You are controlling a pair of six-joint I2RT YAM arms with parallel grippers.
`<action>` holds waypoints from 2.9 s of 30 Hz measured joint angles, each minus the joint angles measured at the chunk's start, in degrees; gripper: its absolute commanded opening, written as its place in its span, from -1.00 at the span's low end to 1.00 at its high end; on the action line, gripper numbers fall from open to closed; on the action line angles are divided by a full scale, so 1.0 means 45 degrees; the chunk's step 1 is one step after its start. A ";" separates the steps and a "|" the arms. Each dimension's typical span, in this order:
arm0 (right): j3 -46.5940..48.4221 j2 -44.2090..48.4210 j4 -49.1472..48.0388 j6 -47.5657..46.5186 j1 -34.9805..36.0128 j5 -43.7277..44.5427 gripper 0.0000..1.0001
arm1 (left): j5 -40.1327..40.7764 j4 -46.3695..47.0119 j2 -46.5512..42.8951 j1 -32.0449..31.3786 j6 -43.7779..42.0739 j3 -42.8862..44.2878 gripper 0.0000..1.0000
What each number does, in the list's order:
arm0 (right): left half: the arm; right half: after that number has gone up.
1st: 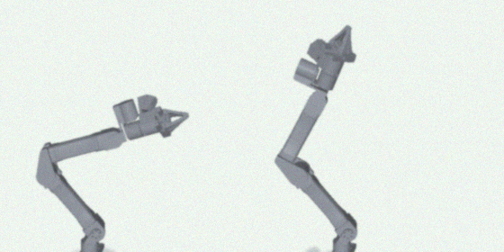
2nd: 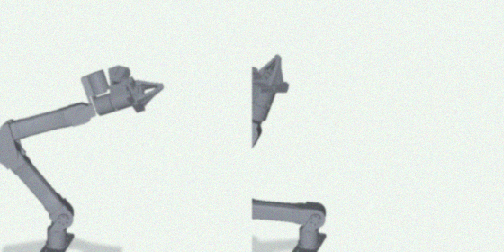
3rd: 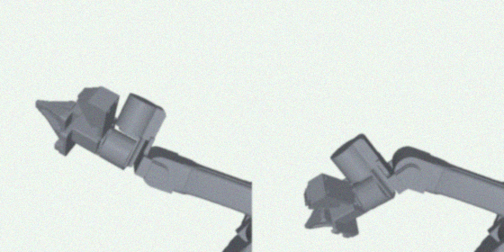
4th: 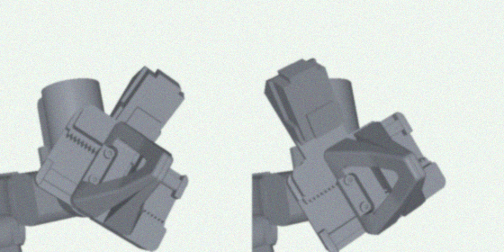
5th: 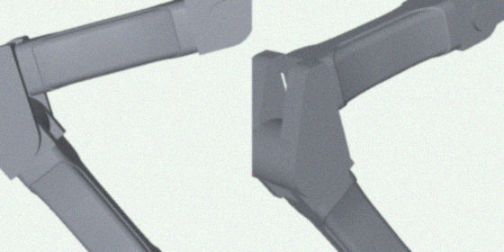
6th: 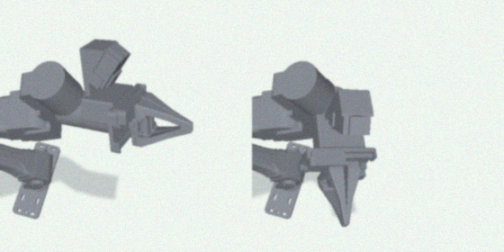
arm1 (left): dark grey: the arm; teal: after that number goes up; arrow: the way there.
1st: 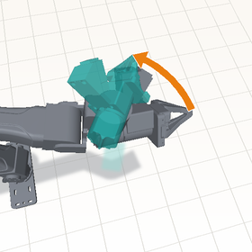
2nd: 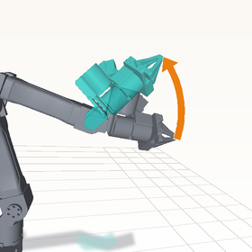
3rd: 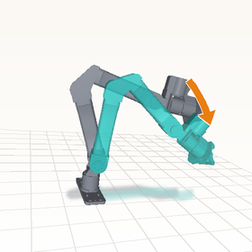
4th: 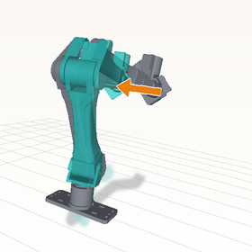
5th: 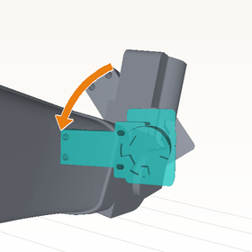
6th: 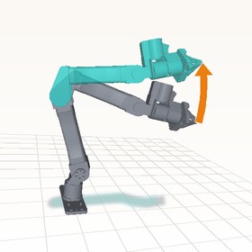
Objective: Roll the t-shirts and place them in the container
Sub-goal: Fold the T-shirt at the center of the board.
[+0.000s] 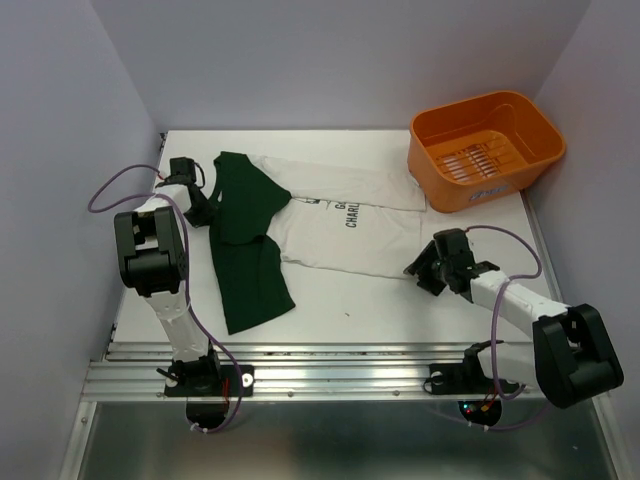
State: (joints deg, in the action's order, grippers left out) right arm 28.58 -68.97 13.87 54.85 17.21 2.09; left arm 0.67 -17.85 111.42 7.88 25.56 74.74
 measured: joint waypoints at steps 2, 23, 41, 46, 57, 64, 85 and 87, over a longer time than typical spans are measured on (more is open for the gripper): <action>-0.0083 -0.0214 -0.0549 0.0272 0.0000 0.0000 -0.08 | 0.0034 0.0000 0.0000 -0.0005 0.0015 0.0000 -1.00; -0.1370 0.0291 -0.1996 0.1817 -0.0321 0.1336 -0.99 | 0.0928 -0.0831 -0.0253 -0.0058 0.0044 -0.0039 -1.00; -0.1360 0.0719 -0.1467 0.1336 -0.0321 0.1967 -0.99 | 0.1511 -0.1846 -0.0831 0.0058 0.0005 -0.0063 -1.00; -0.1360 0.0627 -0.1467 0.1277 -0.0321 0.2030 -0.99 | 0.1695 -0.2001 -0.0136 0.0092 -0.0049 0.0481 -1.00; -0.1200 0.0379 -0.1511 0.1141 -0.0321 0.2108 -0.99 | 0.2205 -0.2676 0.0855 0.0112 -0.0185 0.2093 -1.00; -0.1093 0.0228 -0.1525 0.0996 -0.0321 0.2118 -0.92 | 0.2254 -0.2905 0.0918 0.0112 -0.0228 0.2137 -0.91; 0.3711 -0.0690 0.1282 -0.2968 -0.0335 0.2419 -0.14 | 0.1996 -0.3983 -0.0107 -0.2613 -0.0345 0.6091 -0.42; 0.4401 -0.1394 0.1219 -0.3230 -0.0335 0.2419 -0.14 | 0.1666 -0.3852 0.0359 -0.3172 -0.0345 0.6436 -0.44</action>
State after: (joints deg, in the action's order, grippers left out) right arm 48.38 -75.24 19.35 40.32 15.70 12.97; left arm 8.16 -35.18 113.03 -6.39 24.01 103.70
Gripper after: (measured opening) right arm 0.435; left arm 0.290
